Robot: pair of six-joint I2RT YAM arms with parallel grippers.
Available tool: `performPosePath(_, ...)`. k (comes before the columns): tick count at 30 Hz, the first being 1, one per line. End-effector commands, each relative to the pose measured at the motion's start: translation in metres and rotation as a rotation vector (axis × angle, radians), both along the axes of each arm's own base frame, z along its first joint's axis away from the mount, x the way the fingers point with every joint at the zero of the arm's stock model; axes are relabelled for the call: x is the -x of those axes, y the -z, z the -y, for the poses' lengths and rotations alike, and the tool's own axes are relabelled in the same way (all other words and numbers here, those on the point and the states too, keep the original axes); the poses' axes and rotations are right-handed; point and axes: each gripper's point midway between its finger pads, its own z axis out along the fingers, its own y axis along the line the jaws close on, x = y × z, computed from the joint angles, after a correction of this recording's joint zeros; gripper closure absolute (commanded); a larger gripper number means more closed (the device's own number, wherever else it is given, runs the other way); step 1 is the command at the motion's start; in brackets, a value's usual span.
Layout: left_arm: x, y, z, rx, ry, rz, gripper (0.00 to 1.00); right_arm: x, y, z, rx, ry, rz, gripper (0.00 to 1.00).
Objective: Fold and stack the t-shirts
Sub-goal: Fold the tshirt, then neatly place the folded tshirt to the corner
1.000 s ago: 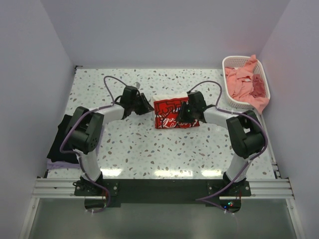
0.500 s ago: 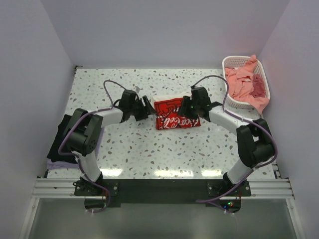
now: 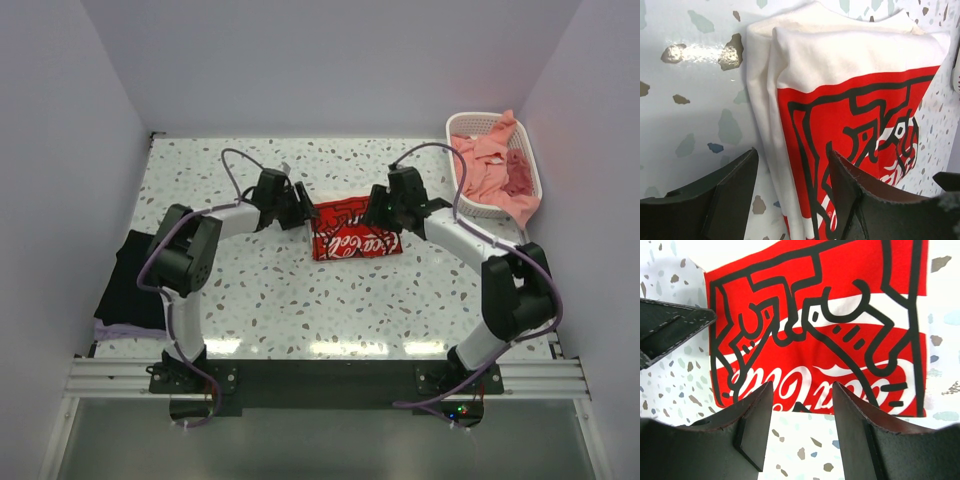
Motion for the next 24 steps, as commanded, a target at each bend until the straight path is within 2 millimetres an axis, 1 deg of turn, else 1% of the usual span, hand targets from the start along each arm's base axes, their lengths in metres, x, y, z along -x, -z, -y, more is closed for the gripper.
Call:
performPosePath(1, 0.017, 0.037, -0.005, -0.126, 0.009, -0.094, 0.37, -0.008, -0.029, 0.013, 0.004, 0.028, 0.081, 0.45)
performPosePath(2, 0.016, 0.038, -0.003, -0.134, 0.006, -0.093, 0.37, -0.008, -0.029, 0.016, 0.002, 0.034, 0.081, 0.45)
performPosePath(3, 0.019, 0.044, -0.002, -0.15, 0.002, -0.108, 0.4, -0.008, -0.03, 0.016, -0.003, 0.035, 0.083, 0.45)
performPosePath(5, 0.025, 0.05, 0.009, -0.175, 0.0, -0.116, 0.43, -0.009, -0.031, 0.014, -0.017, 0.031, 0.083, 0.45)
performPosePath(7, 0.031, 0.057, 0.019, -0.219, -0.009, -0.133, 0.5, -0.009, -0.031, 0.013, -0.025, 0.031, 0.081, 0.45)
performPosePath(8, 0.034, 0.057, 0.022, -0.222, -0.027, -0.148, 0.53, -0.009, -0.031, 0.013, -0.031, 0.029, 0.08, 0.45)
performPosePath(10, 0.036, 0.055, 0.026, -0.23, -0.052, -0.14, 0.66, -0.007, -0.033, 0.013, -0.036, 0.026, 0.083, 0.45)
performPosePath(11, 0.041, 0.055, 0.025, -0.222, -0.074, -0.167, 0.72, -0.006, -0.033, 0.013, -0.035, 0.027, 0.084, 0.45)
performPosePath(12, 0.038, 0.047, 0.021, -0.229, -0.111, -0.152, 0.81, -0.004, -0.034, 0.014, -0.032, 0.028, 0.085, 0.45)
performPosePath(13, 0.035, 0.043, 0.015, -0.24, -0.147, -0.145, 0.86, -0.003, -0.036, 0.015, -0.033, 0.028, 0.089, 0.45)
performPosePath(14, 0.038, 0.042, 0.008, -0.248, -0.194, -0.17, 0.92, -0.001, -0.035, 0.015, -0.033, 0.027, 0.086, 0.45)
performPosePath(15, 0.035, 0.031, 0.004, -0.247, -0.225, -0.162, 0.99, 0.001, -0.034, 0.016, -0.034, 0.026, 0.084, 0.46)
performPosePath(16, 0.031, 0.026, -0.004, -0.253, -0.26, -0.161, 1.0, 0.002, -0.035, 0.016, -0.037, 0.024, 0.086, 0.46)
performPosePath(18, 0.026, 0.012, -0.013, -0.248, -0.314, -0.18, 1.0, 0.004, -0.033, 0.016, -0.037, 0.022, 0.081, 0.46)
performPosePath(19, 0.022, 0.008, -0.023, -0.253, -0.355, -0.191, 1.0, 0.005, -0.032, 0.016, -0.039, 0.02, 0.077, 0.46)
performPosePath(21, 0.02, -0.001, -0.035, -0.261, -0.405, -0.23, 1.0, 0.007, -0.031, 0.015, -0.043, 0.014, 0.07, 0.46)
performPosePath(22, 0.015, -0.005, -0.048, -0.262, -0.443, -0.24, 1.0, 0.008, -0.031, 0.014, -0.049, 0.011, 0.07, 0.46)
performPosePath(24, 0.012, -0.013, -0.061, -0.263, -0.485, -0.261, 1.0, 0.009, -0.03, 0.014, -0.049, 0.009, 0.068, 0.46)
